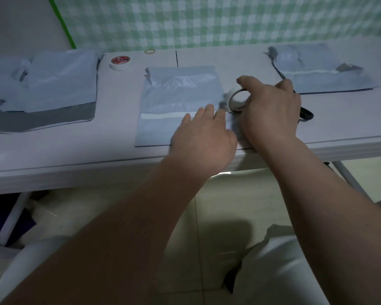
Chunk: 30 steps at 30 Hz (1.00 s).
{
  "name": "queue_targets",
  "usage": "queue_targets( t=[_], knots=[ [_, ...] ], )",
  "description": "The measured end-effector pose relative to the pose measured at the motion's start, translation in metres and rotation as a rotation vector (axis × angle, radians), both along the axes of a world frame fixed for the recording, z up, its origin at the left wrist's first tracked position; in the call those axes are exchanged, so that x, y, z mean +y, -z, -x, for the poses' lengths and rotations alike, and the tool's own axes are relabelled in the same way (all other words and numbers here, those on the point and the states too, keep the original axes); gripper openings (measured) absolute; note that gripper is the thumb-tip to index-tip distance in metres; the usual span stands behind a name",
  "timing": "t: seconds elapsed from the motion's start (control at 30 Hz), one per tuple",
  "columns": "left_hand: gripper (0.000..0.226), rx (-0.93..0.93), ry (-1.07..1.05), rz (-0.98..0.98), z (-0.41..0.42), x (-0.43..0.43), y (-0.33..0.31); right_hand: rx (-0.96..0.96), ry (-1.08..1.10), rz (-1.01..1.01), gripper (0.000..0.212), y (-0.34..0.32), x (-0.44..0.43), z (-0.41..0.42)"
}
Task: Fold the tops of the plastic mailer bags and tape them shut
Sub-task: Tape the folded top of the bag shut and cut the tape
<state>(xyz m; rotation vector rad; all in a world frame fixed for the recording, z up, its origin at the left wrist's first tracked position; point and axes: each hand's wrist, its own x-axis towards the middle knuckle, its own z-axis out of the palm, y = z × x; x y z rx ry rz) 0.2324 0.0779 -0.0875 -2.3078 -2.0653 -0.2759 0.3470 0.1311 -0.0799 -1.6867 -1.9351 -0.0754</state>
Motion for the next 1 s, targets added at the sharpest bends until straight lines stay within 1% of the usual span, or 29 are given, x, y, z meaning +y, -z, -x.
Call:
queue_targets(
  t=[0.13,0.4,0.53,0.73,0.87,1.0],
  knots=[
    [0.051,0.033,-0.004,0.006,-0.001,-0.001,-0.001,-0.025,0.03,-0.023,0.052,0.001,0.001,-0.005],
    [0.041,0.075,-0.074,-0.014,-0.009,-0.003,-0.009,-0.057,0.061,-0.077,0.052,0.005,-0.001,-0.007],
    [0.042,0.091,-0.105,0.016,-0.013,0.0,-0.012,-0.062,0.054,-0.073,0.052,0.006,0.001,-0.008],
    [0.039,0.054,-0.14,0.077,-0.019,0.002,-0.017,-0.058,0.049,-0.065,0.049,0.006,0.001,-0.008],
    [0.038,0.036,-0.15,0.088,-0.021,0.003,-0.017,-0.059,0.036,-0.021,0.049,0.004,0.0,-0.004],
    [0.037,-0.003,-0.136,0.081,-0.017,-0.001,-0.016,-0.14,0.023,-0.015,0.047,-0.001,-0.005,0.002]
  ],
)
